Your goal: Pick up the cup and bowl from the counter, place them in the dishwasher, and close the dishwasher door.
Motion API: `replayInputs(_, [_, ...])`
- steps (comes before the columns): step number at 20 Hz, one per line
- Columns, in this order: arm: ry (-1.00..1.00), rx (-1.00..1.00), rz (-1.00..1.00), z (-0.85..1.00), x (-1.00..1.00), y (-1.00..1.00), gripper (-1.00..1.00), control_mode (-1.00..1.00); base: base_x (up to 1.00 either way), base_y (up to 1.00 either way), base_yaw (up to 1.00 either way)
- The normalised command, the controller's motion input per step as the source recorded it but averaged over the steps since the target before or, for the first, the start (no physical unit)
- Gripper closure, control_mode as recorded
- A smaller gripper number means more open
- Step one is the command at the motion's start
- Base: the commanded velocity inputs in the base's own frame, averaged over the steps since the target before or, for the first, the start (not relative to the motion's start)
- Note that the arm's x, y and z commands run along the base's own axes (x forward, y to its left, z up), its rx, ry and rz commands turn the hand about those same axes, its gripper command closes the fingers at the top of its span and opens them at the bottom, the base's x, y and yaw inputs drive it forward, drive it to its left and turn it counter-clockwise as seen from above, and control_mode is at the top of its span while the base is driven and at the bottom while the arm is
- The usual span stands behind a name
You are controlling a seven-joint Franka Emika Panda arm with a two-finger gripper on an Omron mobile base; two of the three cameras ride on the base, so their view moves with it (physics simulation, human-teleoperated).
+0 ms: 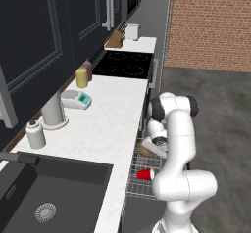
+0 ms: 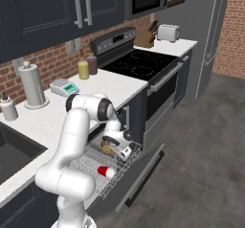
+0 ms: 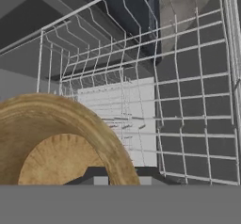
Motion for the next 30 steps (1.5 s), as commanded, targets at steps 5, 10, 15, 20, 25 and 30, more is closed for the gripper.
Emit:
replayInputs(5, [0.00, 0.06, 0.01, -0.59, 0.19, 0.01, 1.00, -1.00, 0.00, 0.00, 0.00])
replayInputs(10, [-0.01, 0.09, 0.03, -0.55, 0.13, 0.00, 1.00, -1.00, 0.00, 0.00, 0.00])
replayInputs(15, [0.00, 0.00, 0.00, -0.52, 0.15, 0.00, 1.00, -1.00, 0.00, 0.00, 0.00])
replayInputs(20, [0.04, 0.00, 0.00, -0.50, 0.14, 0.00, 1.00, -1.00, 0.00, 0.00, 0.00])
replayInputs(25, [0.01, -0.03, 0.00, -0.61, 0.00, -0.02, -1.00, -1.00, 0.00, 0.00, 0.00])
replayInputs(30, [-0.01, 0.00, 0.00, -0.14, -0.07, -0.10, -1.00, -1.00, 0.00, 0.00, 0.00])
